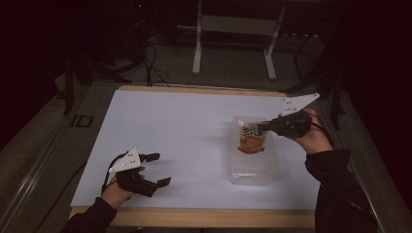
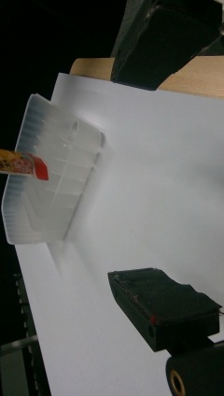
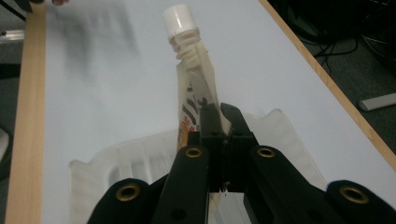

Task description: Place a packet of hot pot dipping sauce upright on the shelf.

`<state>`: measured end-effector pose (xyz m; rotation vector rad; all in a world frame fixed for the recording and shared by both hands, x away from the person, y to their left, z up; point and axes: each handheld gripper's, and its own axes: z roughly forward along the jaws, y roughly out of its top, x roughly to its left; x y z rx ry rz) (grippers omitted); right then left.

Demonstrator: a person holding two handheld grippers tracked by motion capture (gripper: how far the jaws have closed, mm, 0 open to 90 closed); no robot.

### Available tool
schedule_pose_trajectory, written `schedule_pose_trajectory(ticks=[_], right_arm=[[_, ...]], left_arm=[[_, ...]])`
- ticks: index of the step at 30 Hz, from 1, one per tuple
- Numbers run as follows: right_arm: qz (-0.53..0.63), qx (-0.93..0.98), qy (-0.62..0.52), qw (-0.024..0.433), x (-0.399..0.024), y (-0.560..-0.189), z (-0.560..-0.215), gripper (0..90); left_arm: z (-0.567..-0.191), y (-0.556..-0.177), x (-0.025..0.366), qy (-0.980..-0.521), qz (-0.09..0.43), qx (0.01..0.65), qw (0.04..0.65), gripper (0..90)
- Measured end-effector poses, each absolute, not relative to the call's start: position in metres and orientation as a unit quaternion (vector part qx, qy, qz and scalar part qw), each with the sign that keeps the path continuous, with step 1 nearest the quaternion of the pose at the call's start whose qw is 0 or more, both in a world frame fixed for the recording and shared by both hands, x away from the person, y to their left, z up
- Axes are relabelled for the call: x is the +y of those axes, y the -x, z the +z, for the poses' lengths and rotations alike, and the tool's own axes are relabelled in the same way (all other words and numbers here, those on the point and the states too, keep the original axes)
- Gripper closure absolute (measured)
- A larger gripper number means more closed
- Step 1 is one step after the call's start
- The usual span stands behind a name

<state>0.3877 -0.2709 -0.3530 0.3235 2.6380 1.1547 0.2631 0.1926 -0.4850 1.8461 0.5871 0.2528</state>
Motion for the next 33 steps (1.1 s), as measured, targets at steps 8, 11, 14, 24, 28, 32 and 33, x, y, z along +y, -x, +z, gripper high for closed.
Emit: schedule_pose_trajectory(ticks=[8,11,14,24,28,32,33], right_arm=[[0.397,0.904,-0.112,0.11,-0.265,-0.391,-0.367,89.0],[0.403,0.902,-0.114,0.103,-0.265,-0.392,-0.373,88.9],[0.409,0.9,-0.116,0.097,-0.266,-0.394,-0.379,88.9],[0.425,0.892,-0.131,0.077,-0.274,-0.396,-0.402,88.7],[0.425,0.892,-0.139,0.07,-0.277,-0.395,-0.407,88.1],[0.417,0.893,-0.151,0.073,-0.282,-0.396,-0.408,86.8],[0.415,0.894,-0.153,0.073,-0.283,-0.396,-0.408,86.2]], left_arm=[[-0.486,-0.263,0.192,-0.784,0.104,0.25,0.559,5.8],[-0.487,-0.263,0.192,-0.784,0.105,0.249,0.559,5.9],[-0.487,-0.263,0.192,-0.785,0.108,0.249,0.558,5.9],[-0.488,-0.263,0.192,-0.783,0.104,0.252,0.559,5.9],[-0.489,-0.264,0.192,-0.784,0.099,0.254,0.558,5.9],[-0.49,-0.263,0.191,-0.783,0.097,0.254,0.559,5.9],[-0.49,-0.263,0.191,-0.784,0.098,0.253,0.559,5.9]])
